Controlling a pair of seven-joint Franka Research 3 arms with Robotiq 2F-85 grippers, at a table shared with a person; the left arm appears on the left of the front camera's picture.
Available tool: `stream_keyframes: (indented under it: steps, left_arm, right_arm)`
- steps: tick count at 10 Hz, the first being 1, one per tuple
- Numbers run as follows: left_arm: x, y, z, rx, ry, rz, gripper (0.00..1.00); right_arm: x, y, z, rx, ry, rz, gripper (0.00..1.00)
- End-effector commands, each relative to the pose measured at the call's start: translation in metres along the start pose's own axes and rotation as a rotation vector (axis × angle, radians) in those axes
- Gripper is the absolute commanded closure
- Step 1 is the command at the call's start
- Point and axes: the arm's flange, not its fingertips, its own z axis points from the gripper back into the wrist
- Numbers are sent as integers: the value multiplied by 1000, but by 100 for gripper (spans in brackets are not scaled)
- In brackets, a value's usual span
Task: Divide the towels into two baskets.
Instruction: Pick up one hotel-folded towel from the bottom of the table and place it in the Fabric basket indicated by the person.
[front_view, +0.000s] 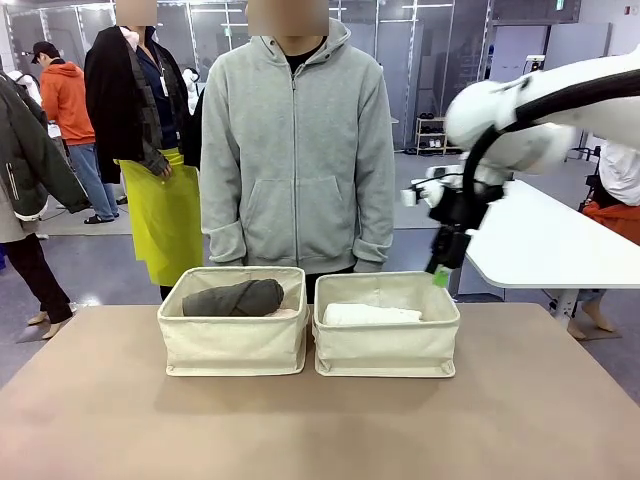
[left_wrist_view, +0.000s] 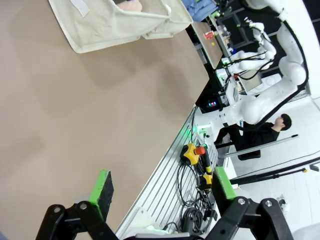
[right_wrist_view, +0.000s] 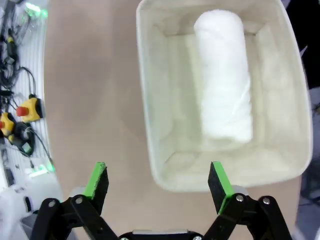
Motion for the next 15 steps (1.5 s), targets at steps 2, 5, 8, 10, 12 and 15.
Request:
stream_keyframes:
  steps: [2, 5, 8, 10, 12, 15]
  left_arm:
    - [-1, -3, 3, 3, 4, 1, 0]
    - [-1, -3, 3, 3, 4, 1, 0]
    - [-1, -3, 3, 3, 4, 1, 0]
    - [-1, -3, 3, 3, 4, 1, 0]
    - [-1, -3, 3, 3, 4, 1, 0]
    - [-1, -3, 3, 3, 4, 1, 0]
  right_arm:
    - [-103, 17, 20, 82, -209, -214, 0]
    - [-240, 32, 41, 149, -501, -484, 0]
    - [-375, 76, 5, 228, -771, -751, 0]
    - [-424, 103, -31, 251, -895, -756, 0]
    - [-436, 100, -53, 268, -927, -769, 0]
    - [-444, 111, -51, 272, -902, -813, 0]
